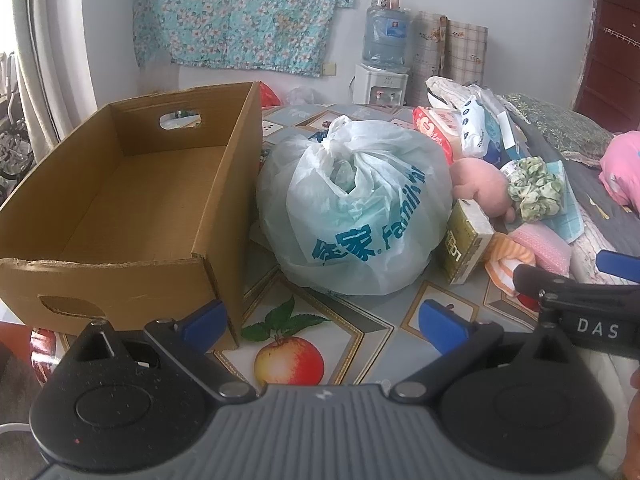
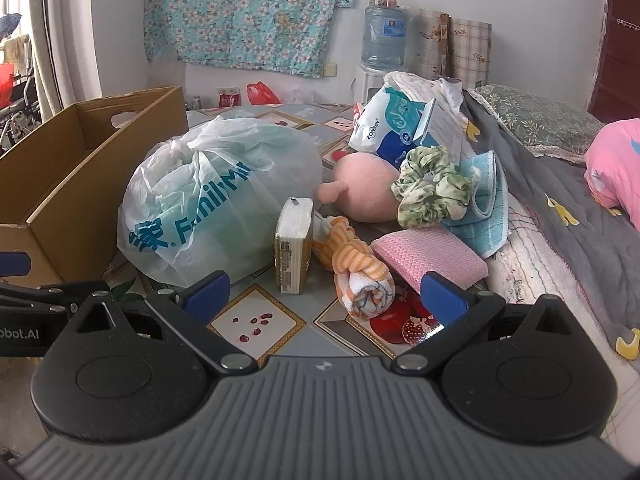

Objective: Organize soft objects

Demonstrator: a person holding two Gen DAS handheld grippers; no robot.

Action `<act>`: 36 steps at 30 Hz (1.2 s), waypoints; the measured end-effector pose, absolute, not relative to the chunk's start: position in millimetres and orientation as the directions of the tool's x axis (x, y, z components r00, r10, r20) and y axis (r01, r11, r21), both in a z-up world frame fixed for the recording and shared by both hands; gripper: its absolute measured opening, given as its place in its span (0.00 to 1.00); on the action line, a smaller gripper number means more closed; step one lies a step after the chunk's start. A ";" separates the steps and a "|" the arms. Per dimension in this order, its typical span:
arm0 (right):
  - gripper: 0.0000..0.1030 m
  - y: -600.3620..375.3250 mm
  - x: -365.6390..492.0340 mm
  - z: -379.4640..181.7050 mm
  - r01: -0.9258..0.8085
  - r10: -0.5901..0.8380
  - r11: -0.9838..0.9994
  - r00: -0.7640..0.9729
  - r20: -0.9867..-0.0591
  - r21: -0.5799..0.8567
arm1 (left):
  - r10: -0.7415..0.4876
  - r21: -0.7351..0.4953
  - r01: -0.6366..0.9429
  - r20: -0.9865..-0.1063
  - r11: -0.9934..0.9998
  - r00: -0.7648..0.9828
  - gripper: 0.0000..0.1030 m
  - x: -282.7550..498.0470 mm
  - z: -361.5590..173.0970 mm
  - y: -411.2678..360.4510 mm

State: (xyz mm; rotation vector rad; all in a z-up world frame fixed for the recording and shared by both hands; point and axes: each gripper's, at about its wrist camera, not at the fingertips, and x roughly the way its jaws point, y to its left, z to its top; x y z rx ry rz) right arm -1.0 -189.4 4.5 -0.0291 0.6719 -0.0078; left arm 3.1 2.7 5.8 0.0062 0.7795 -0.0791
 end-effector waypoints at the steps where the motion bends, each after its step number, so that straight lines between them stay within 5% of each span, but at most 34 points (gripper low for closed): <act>1: 0.99 -189.5 -1.0 4.4 -0.002 -0.017 1.000 0.783 -0.622 -0.029 | -0.069 -0.025 0.073 -0.703 0.997 0.708 1.00 3.3 5.6 2.8; 36: 0.99 -201.8 0.2 -6.8 -0.007 0.016 1.000 0.785 -0.619 0.017 | -0.068 -0.013 0.084 -0.708 0.996 0.703 1.00 4.6 -0.8 -7.3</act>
